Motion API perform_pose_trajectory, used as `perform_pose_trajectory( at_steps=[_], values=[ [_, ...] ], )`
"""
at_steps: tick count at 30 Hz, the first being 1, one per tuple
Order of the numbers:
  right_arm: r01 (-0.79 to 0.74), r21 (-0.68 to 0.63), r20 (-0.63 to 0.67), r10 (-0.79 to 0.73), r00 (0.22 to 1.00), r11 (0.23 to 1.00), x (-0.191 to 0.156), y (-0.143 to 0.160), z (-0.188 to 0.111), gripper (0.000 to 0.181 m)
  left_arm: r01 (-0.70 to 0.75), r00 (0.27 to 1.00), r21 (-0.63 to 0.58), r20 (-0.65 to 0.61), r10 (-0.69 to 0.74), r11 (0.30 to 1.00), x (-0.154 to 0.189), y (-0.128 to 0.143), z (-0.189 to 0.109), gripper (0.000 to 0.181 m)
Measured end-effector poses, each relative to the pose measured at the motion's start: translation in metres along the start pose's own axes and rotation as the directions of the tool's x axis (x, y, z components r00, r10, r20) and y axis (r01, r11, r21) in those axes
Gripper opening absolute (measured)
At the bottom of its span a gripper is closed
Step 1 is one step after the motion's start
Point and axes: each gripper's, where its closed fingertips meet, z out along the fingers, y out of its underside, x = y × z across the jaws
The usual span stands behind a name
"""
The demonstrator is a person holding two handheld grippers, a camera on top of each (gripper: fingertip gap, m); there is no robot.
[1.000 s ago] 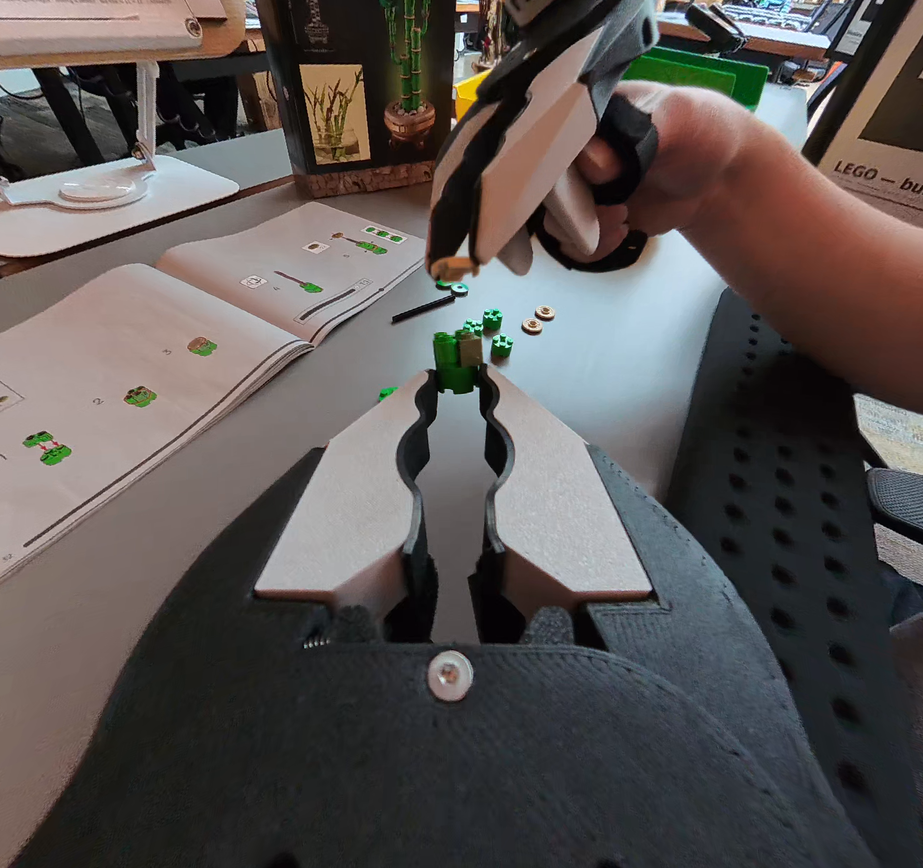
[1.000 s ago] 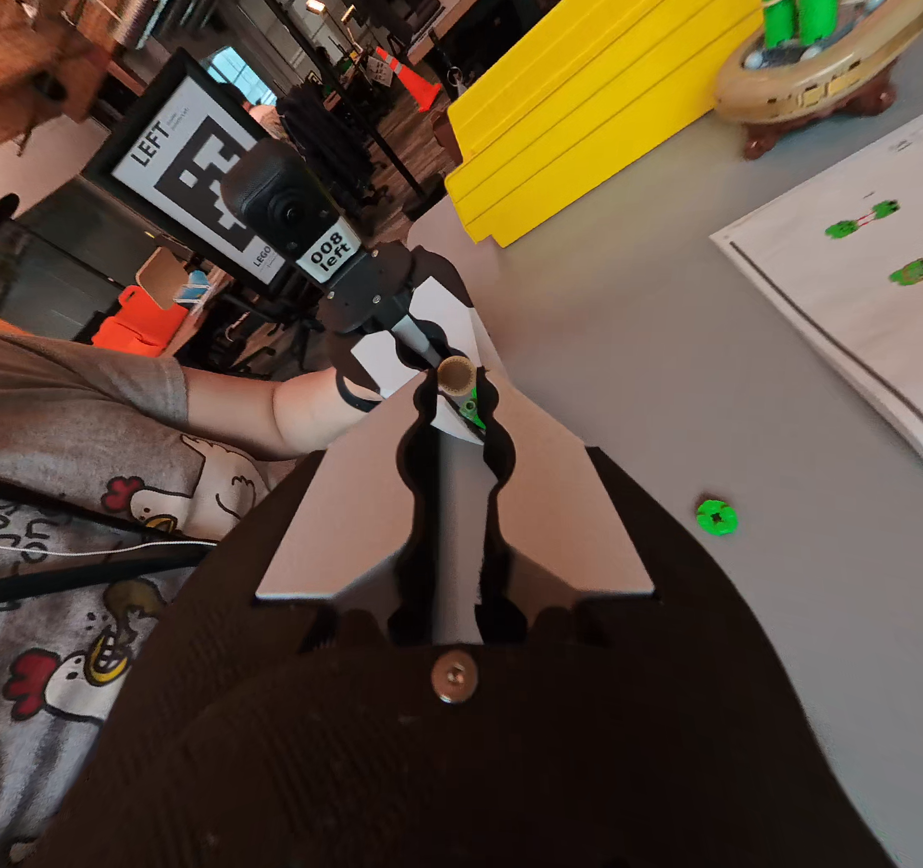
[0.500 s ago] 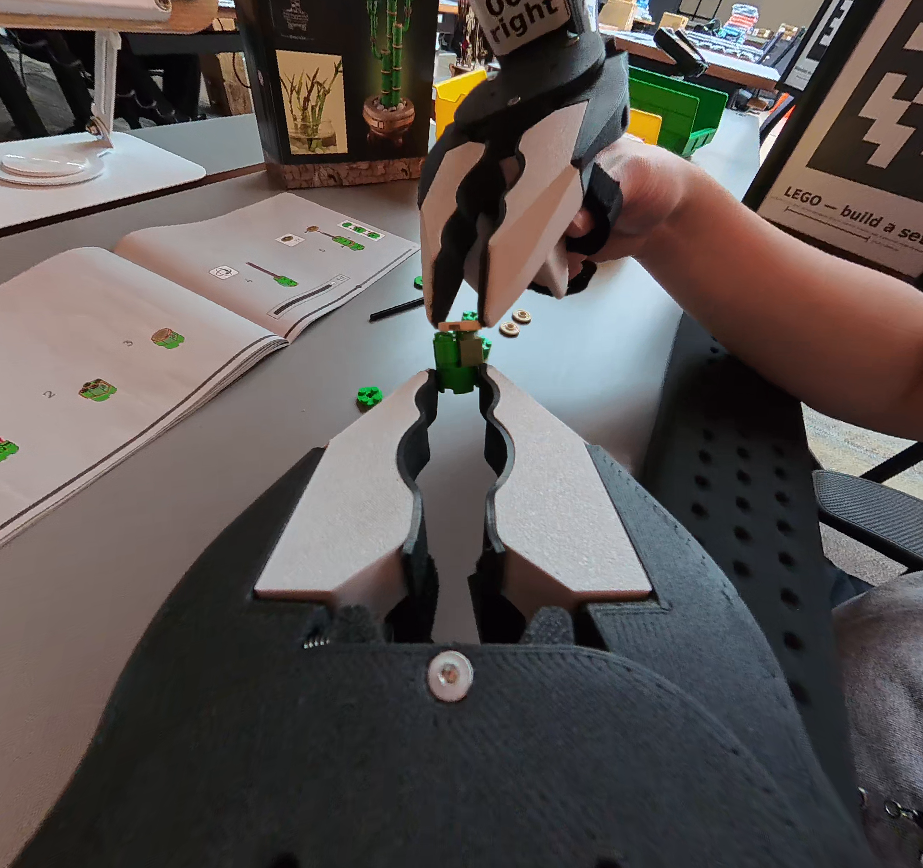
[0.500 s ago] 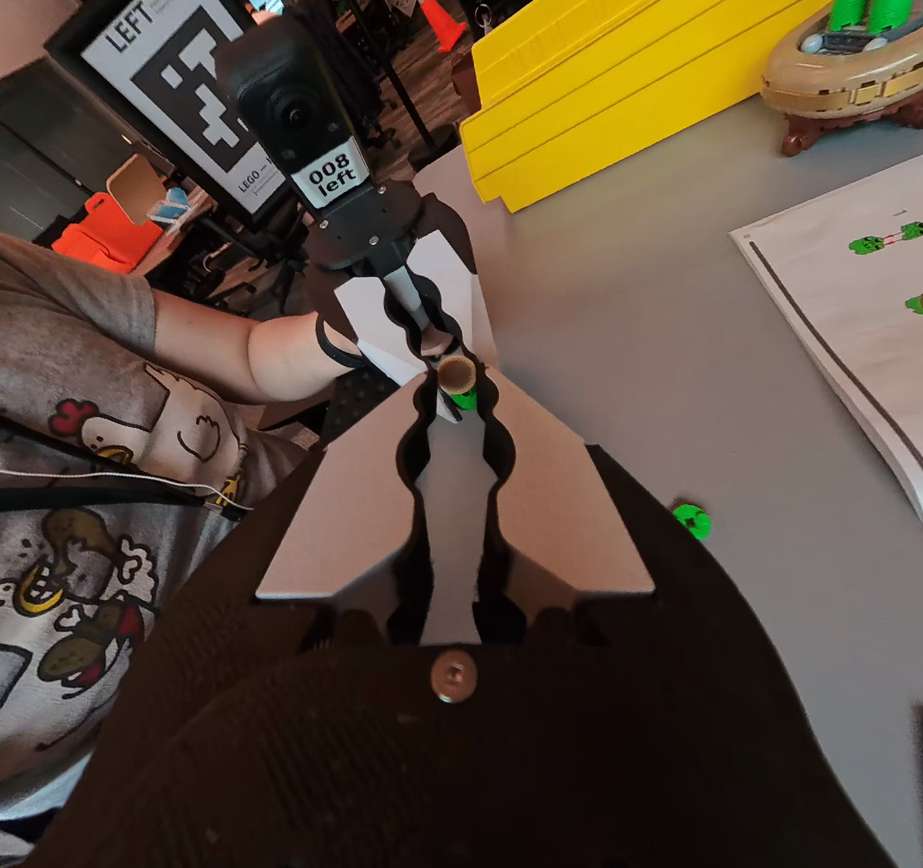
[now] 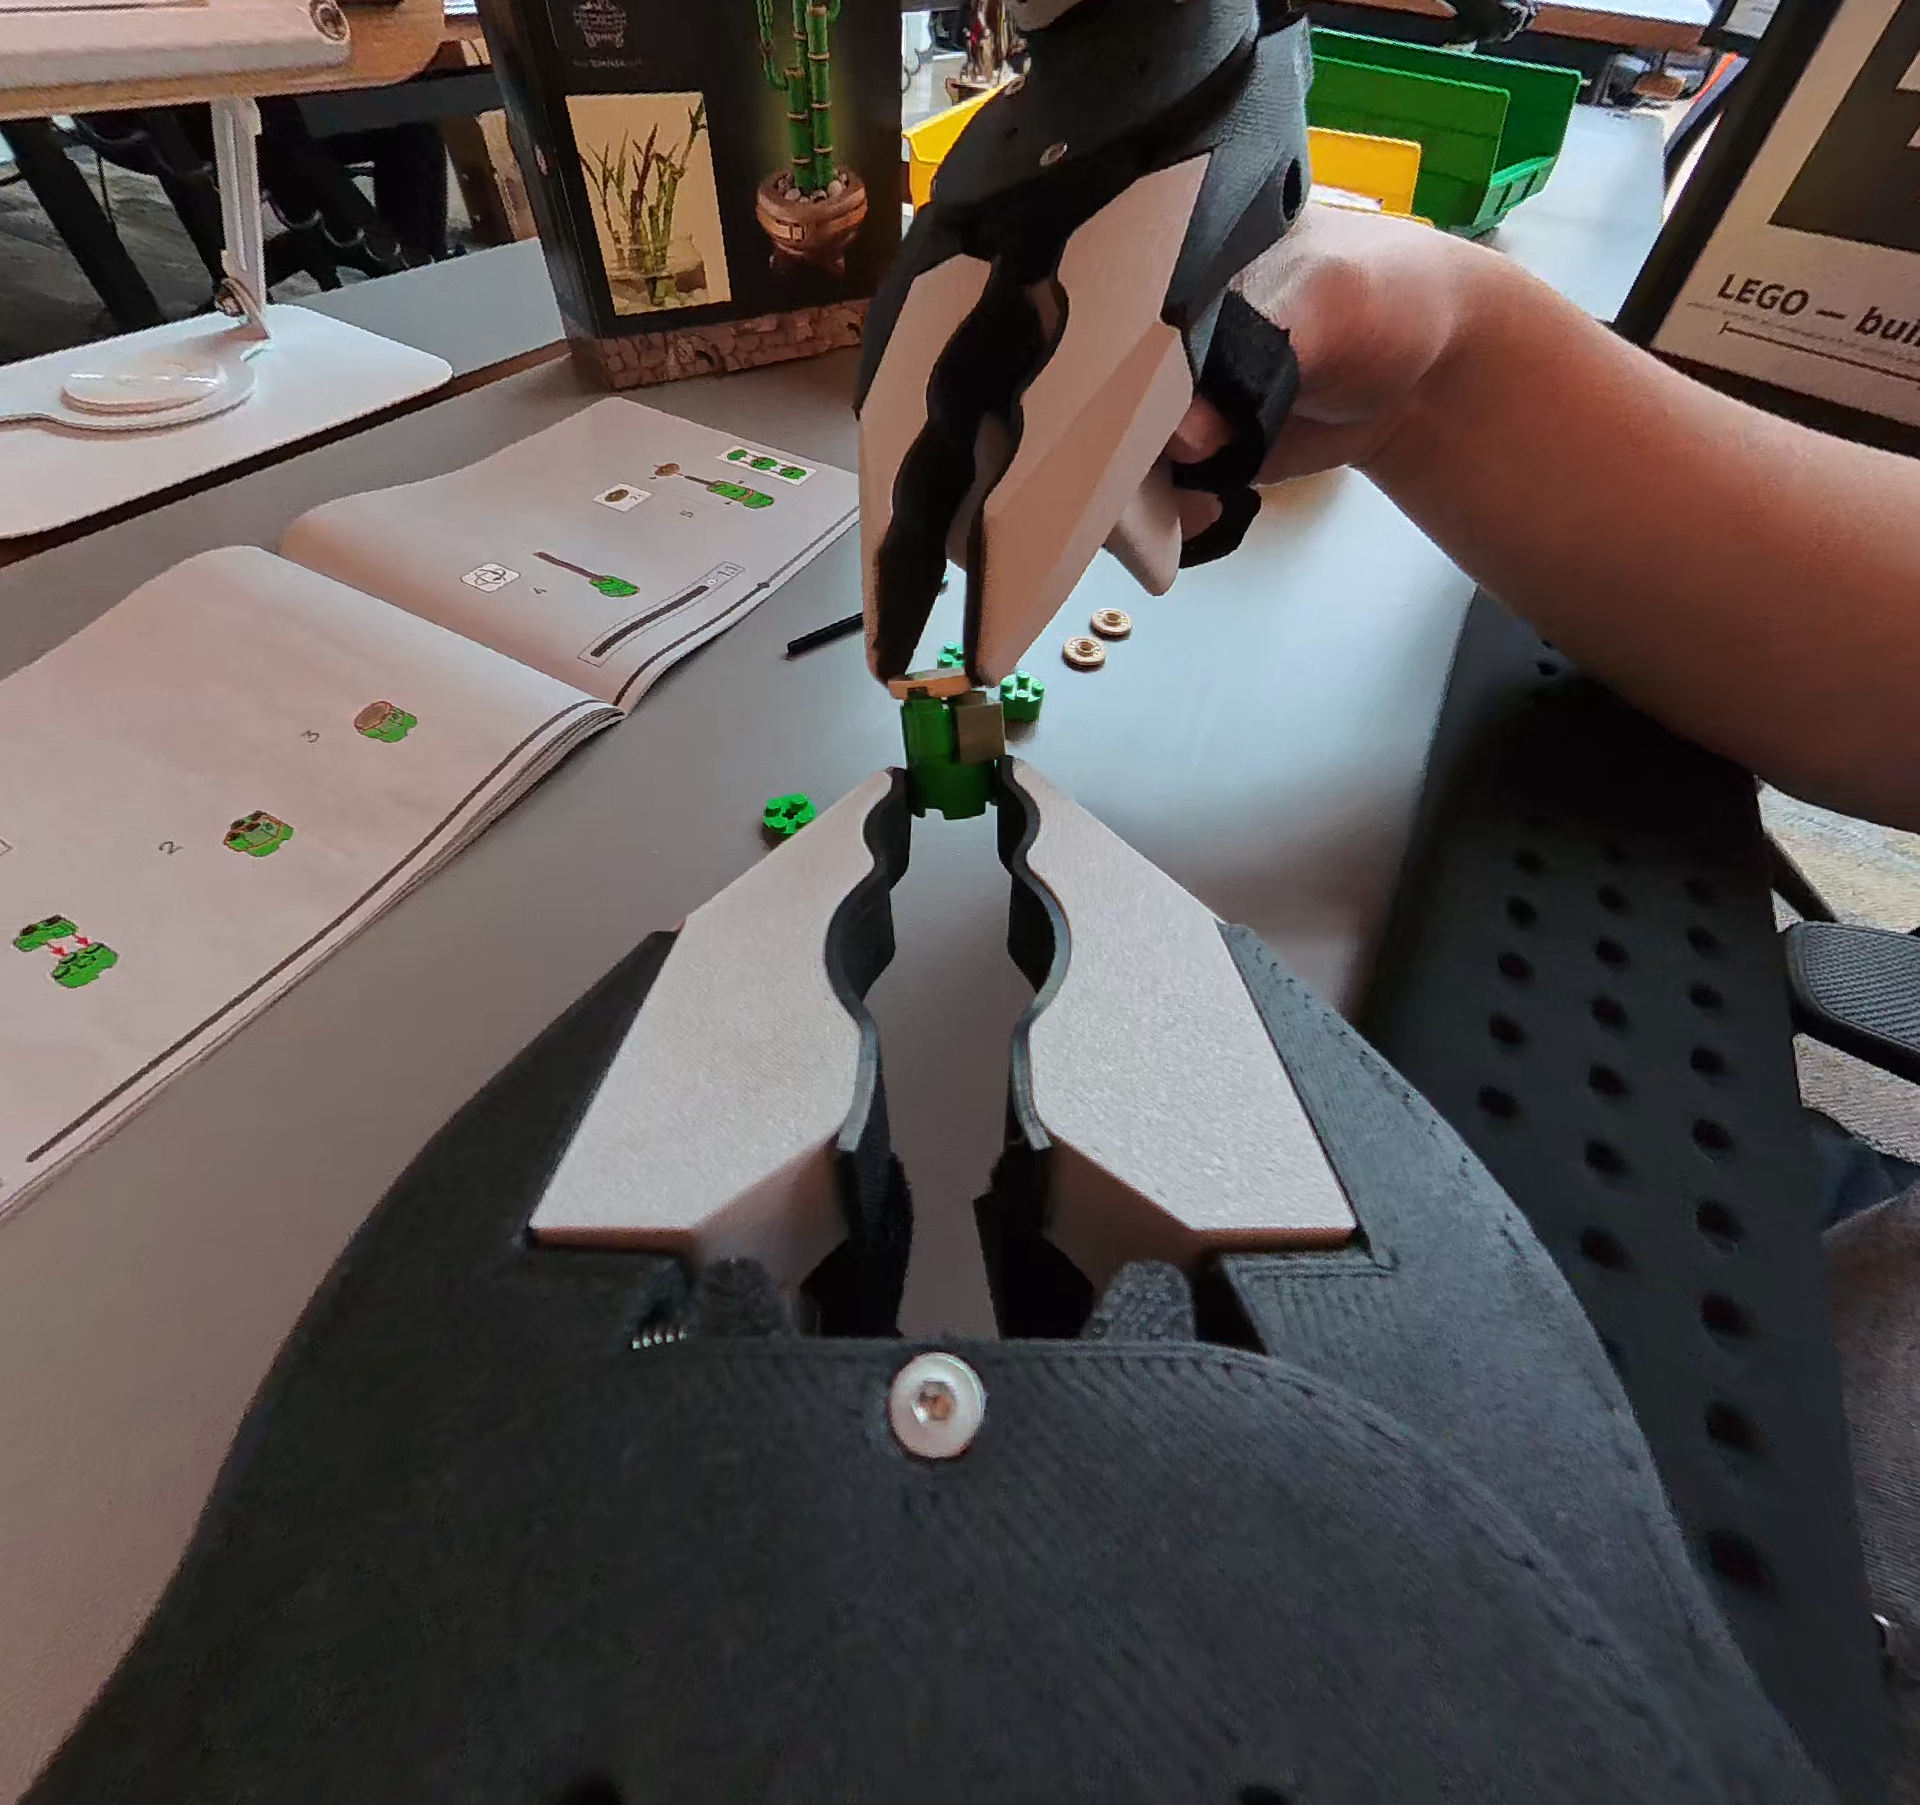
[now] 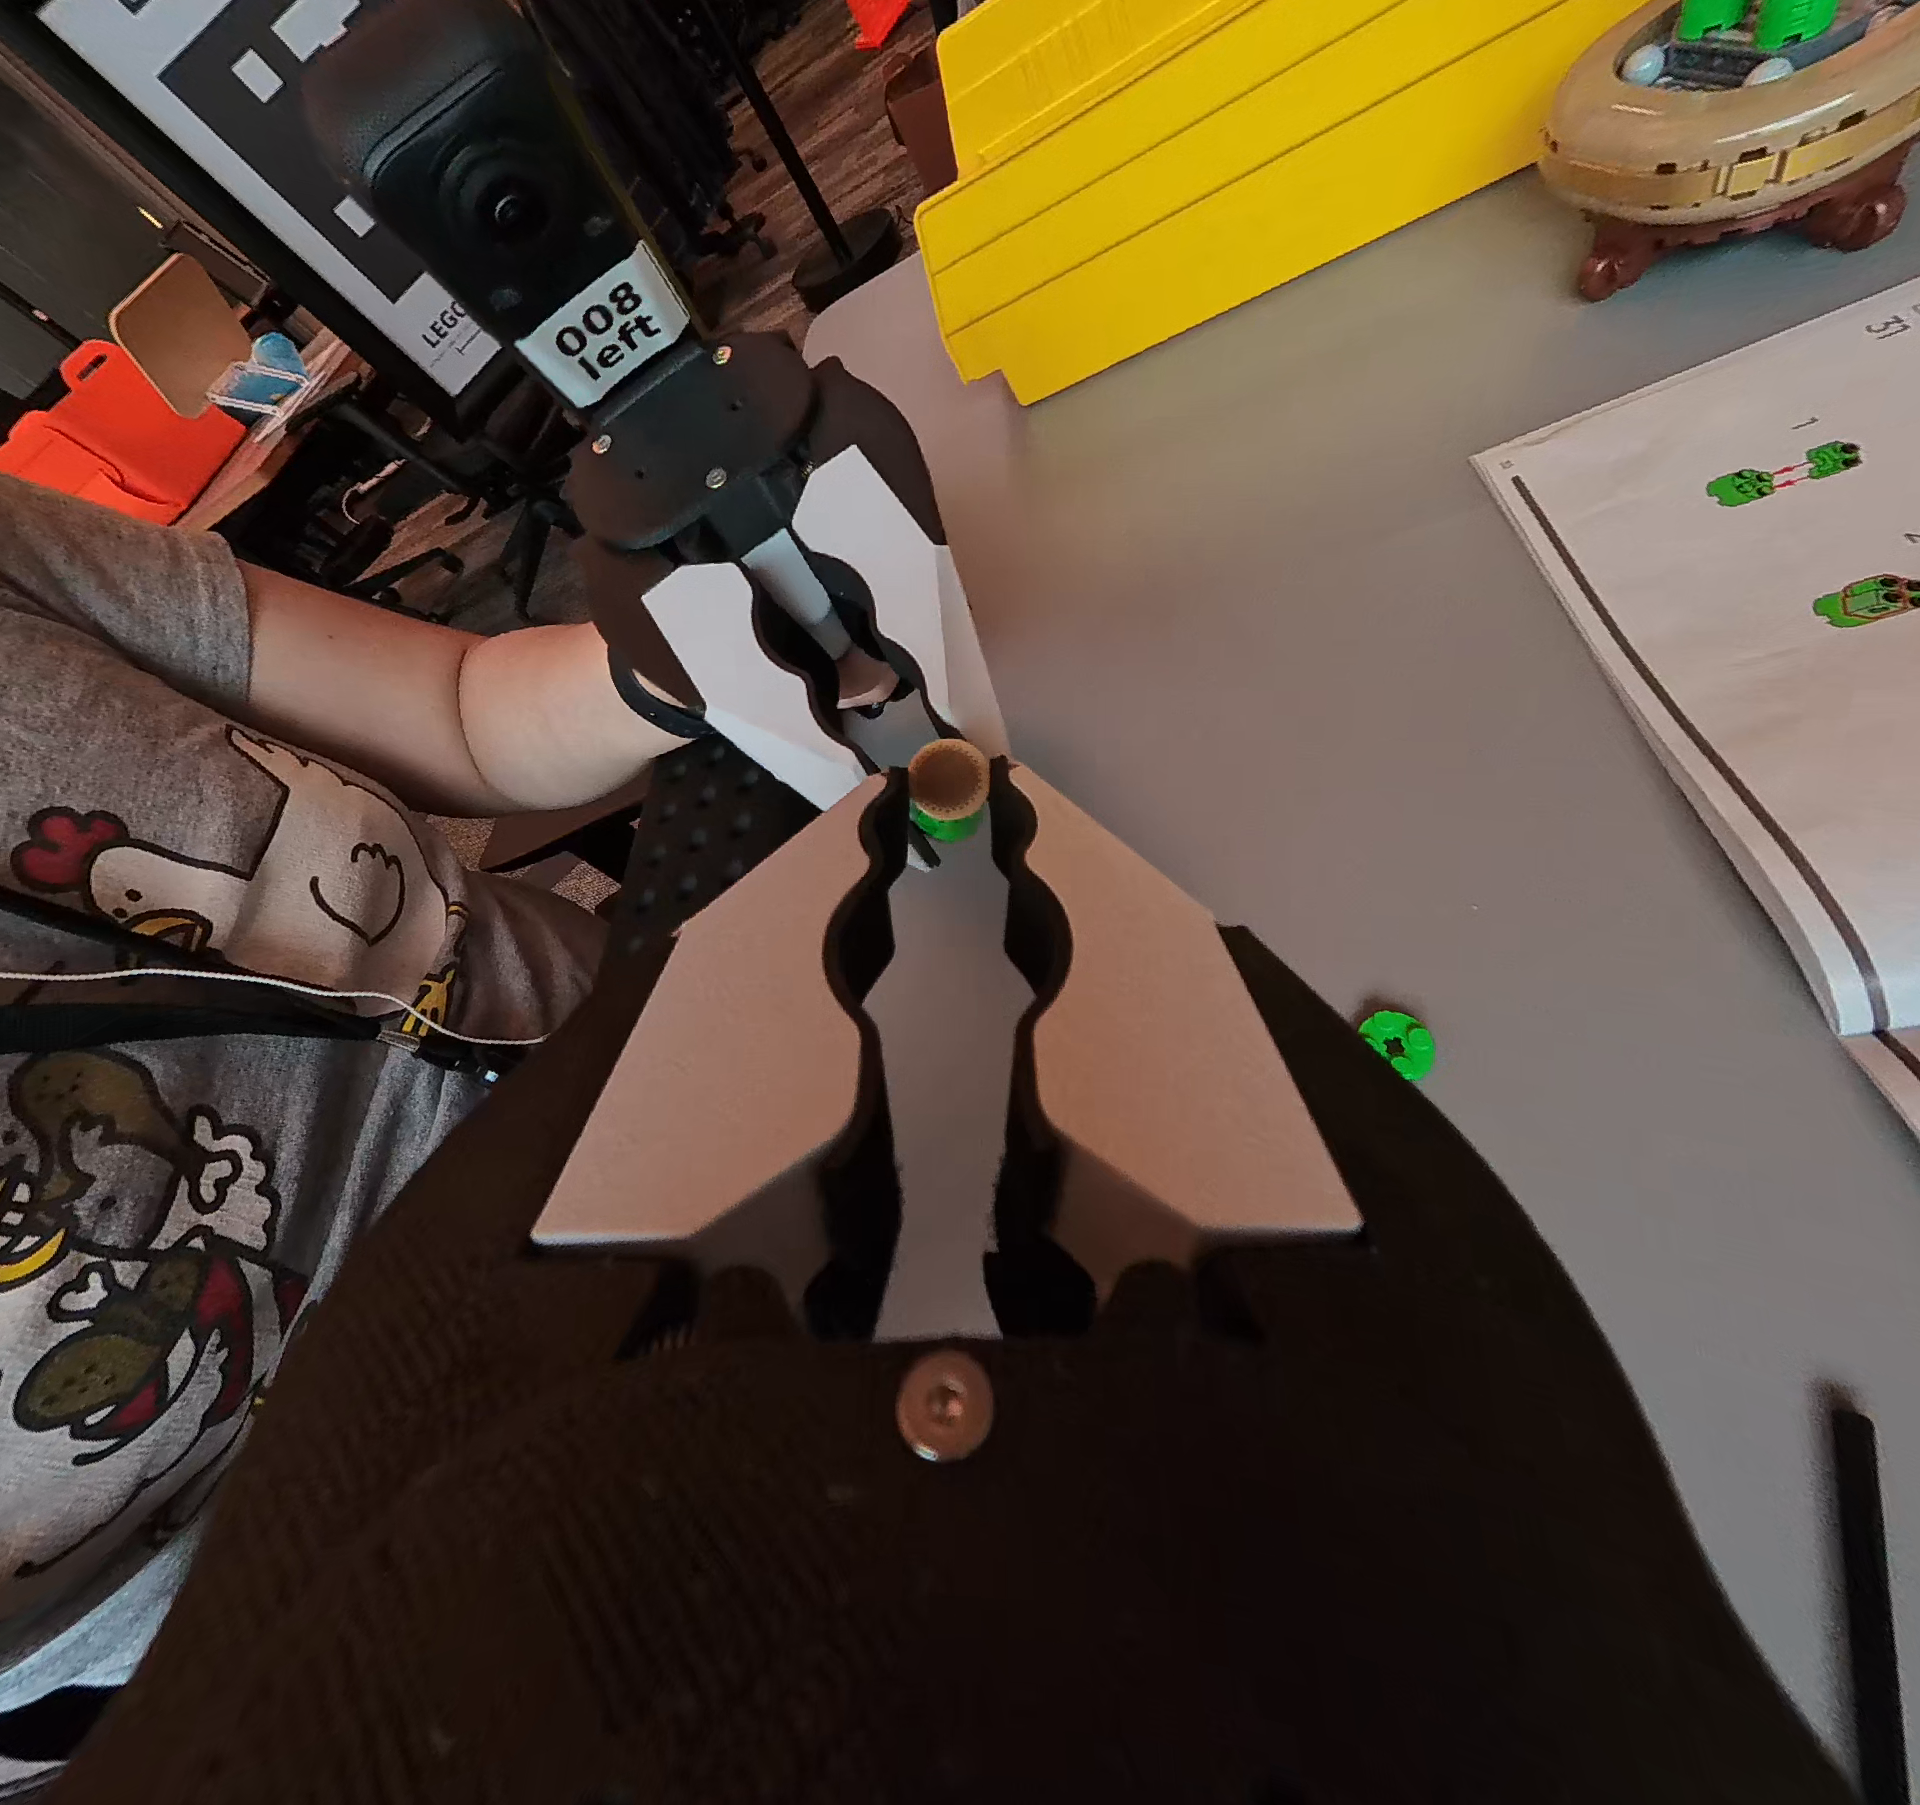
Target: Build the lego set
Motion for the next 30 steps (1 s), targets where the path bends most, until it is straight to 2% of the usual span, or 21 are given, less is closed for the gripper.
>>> perform_pose_trajectory(
  at_steps=[11, 22, 30],
  values=[
    [-0.01, 0.004, 0.0, 0.01, 1.0, 1.0, -0.0019, 0.0017, -0.0007, 0.015, -0.003, 1.0, -0.006, 0.006, 0.003, 1.0, -0.0007, 0.0006, 0.0001, 0.015],
    [-0.013, -0.01, -0.072, 0.012, 0.997, 1.0, -0.0015, 0.002, -0.0002, 0.015, -0.048, 0.998, -0.019, 0.04, 0.049, 0.999, -0.0023, 0.0012, 0.0009, 0.015],
    [0.064, -0.042, -0.136, -0.069, 0.988, 0.997, -0.0035, 0.0018, -0.0017, 0.015, -0.114, 0.991, -0.024, 0.074, 0.115, 0.993, -0.0021, -0.0007, 0.0014, 0.015]
  ],
)
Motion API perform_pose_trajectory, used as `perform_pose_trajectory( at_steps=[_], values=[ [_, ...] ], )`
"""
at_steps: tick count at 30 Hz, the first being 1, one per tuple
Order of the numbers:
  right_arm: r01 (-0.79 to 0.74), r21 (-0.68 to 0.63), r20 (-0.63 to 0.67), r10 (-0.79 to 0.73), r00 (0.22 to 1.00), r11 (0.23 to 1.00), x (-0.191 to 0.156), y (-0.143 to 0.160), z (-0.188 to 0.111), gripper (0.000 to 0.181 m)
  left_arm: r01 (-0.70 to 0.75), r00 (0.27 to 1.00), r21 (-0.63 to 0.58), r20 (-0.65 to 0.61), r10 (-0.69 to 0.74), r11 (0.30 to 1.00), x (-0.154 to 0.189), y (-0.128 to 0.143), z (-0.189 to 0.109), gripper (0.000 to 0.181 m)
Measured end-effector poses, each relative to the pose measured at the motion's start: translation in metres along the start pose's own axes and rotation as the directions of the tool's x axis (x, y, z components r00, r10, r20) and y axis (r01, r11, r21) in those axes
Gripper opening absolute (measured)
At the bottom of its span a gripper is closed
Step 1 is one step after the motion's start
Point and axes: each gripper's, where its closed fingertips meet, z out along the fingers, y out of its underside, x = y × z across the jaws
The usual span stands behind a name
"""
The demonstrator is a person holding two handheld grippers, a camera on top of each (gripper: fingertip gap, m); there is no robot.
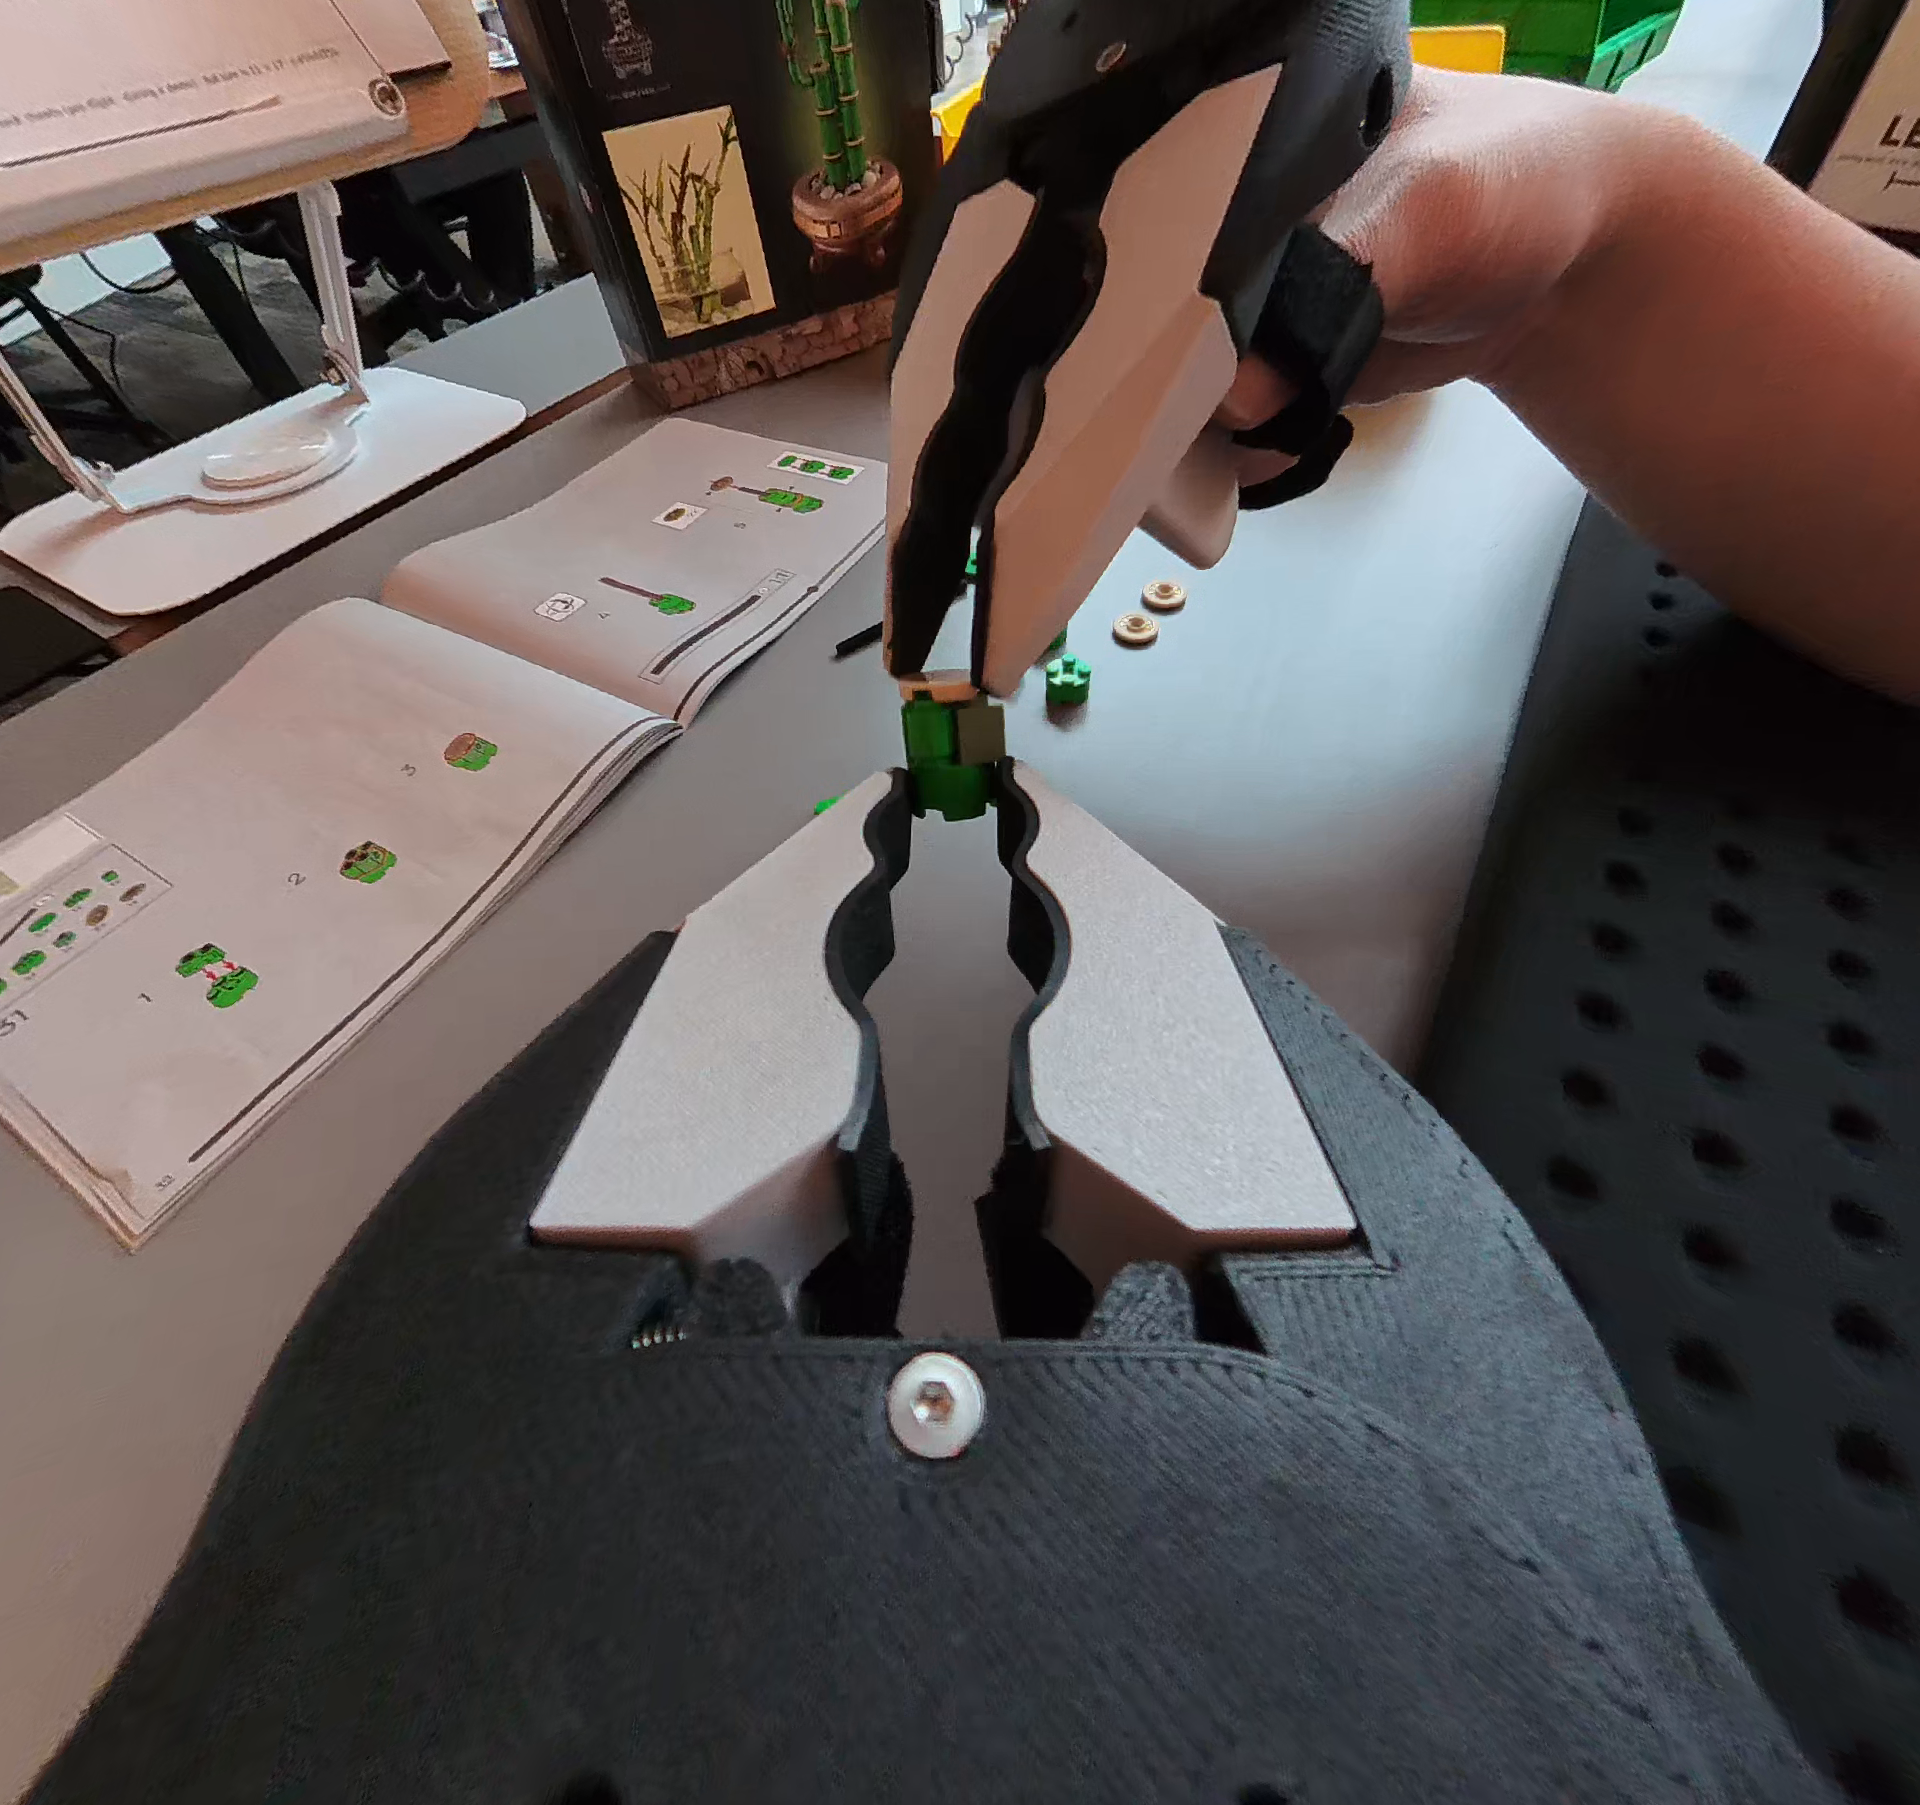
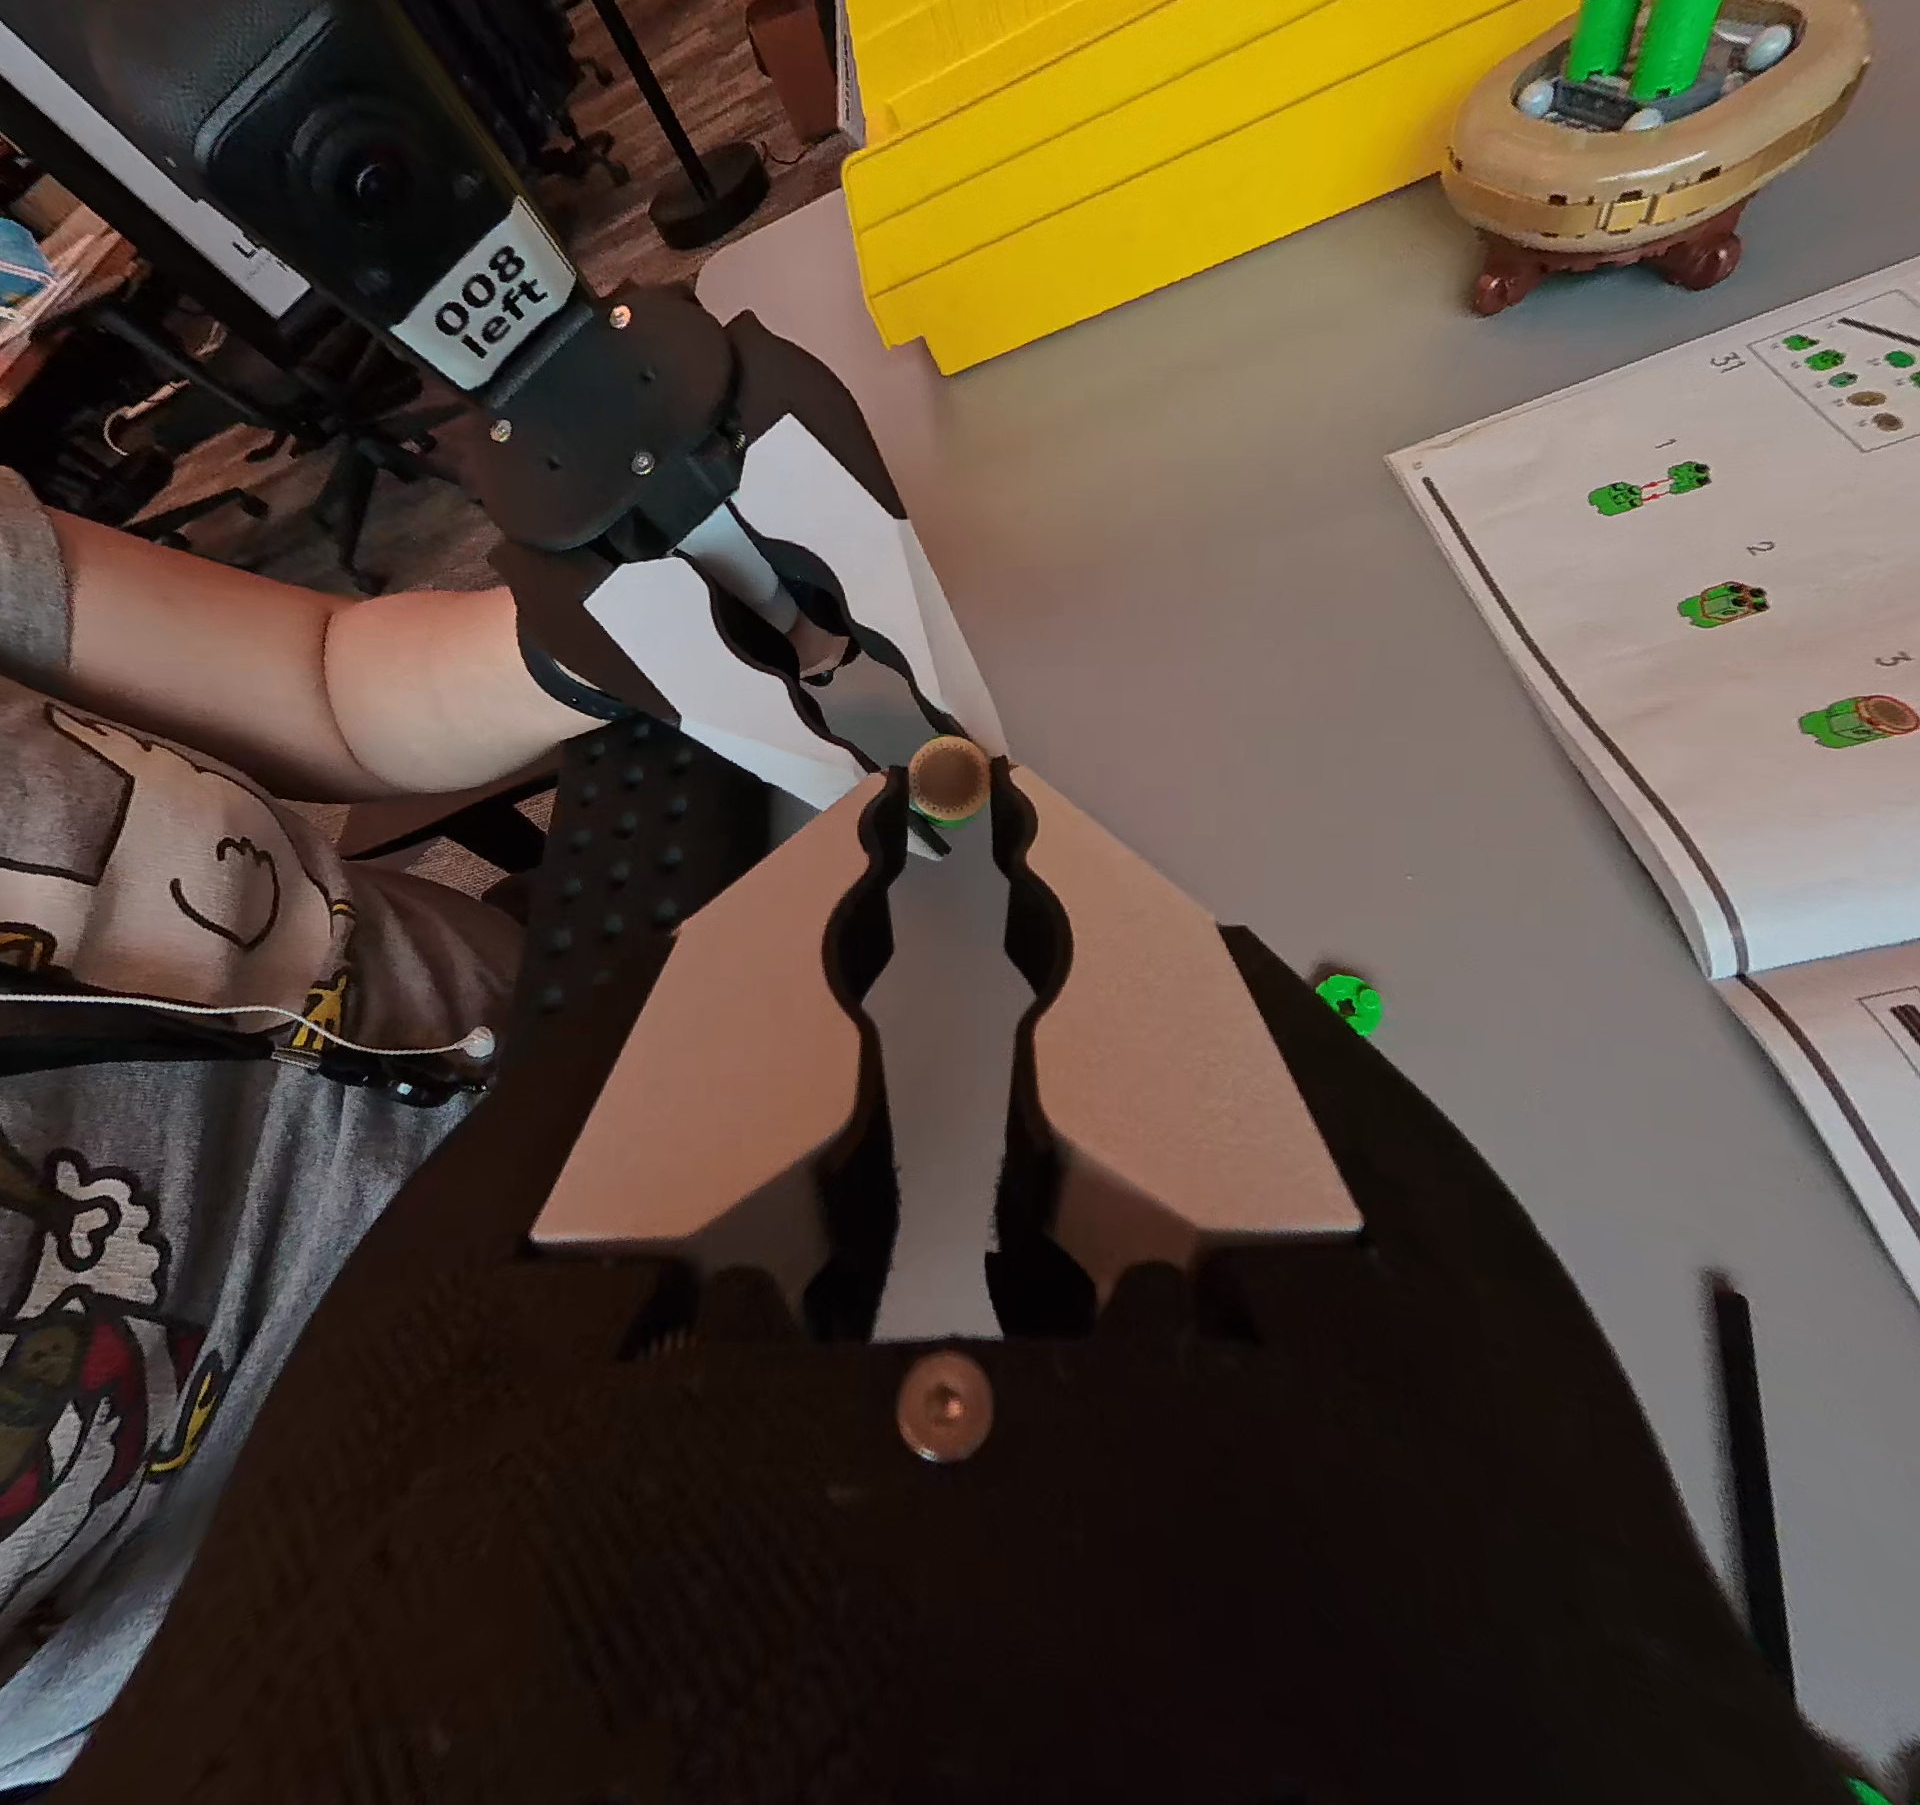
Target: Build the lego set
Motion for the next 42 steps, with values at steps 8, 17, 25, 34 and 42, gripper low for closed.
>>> perform_pose_trajectory(
  at_steps=[8, 17, 25, 34, 42],
  values=[
    [0.084, 0.011, -0.071, -0.083, 0.994, 0.996, -0.005, -0.01, -0.003, 0.015, -0.092, 0.993, 0.043, 0.072, 0.089, 0.995, -0.003, -0.01, -0.005, 0.014],
    [0.217, 0.015, -0.174, -0.211, 0.962, 0.976, -0.014, -0.023, -0.006, 0.015, -0.186, 0.973, 0.095, 0.159, 0.17, 0.978, -0.004, -0.024, -0.013, 0.014],
    [0.271, 0.009, -0.216, -0.263, 0.94, 0.963, -0.014, -0.025, -0.006, 0.015, -0.222, 0.959, 0.085, 0.198, 0.202, 0.971, -0.005, -0.025, -0.015, 0.014],
    [0.299, -0.003, -0.245, -0.29, 0.925, 0.954, -0.014, -0.027, -0.005, 0.015, -0.21, 0.962, 0.091, 0.198, 0.189, 0.973, -0.006, -0.025, -0.015, 0.014],
    [0.317, -0.005, -0.241, -0.309, 0.92, 0.949, -0.015, -0.027, -0.006, 0.015, -0.197, 0.969, 0.108, 0.175, 0.176, 0.974, -0.004, -0.026, -0.015, 0.014]
  ],
)
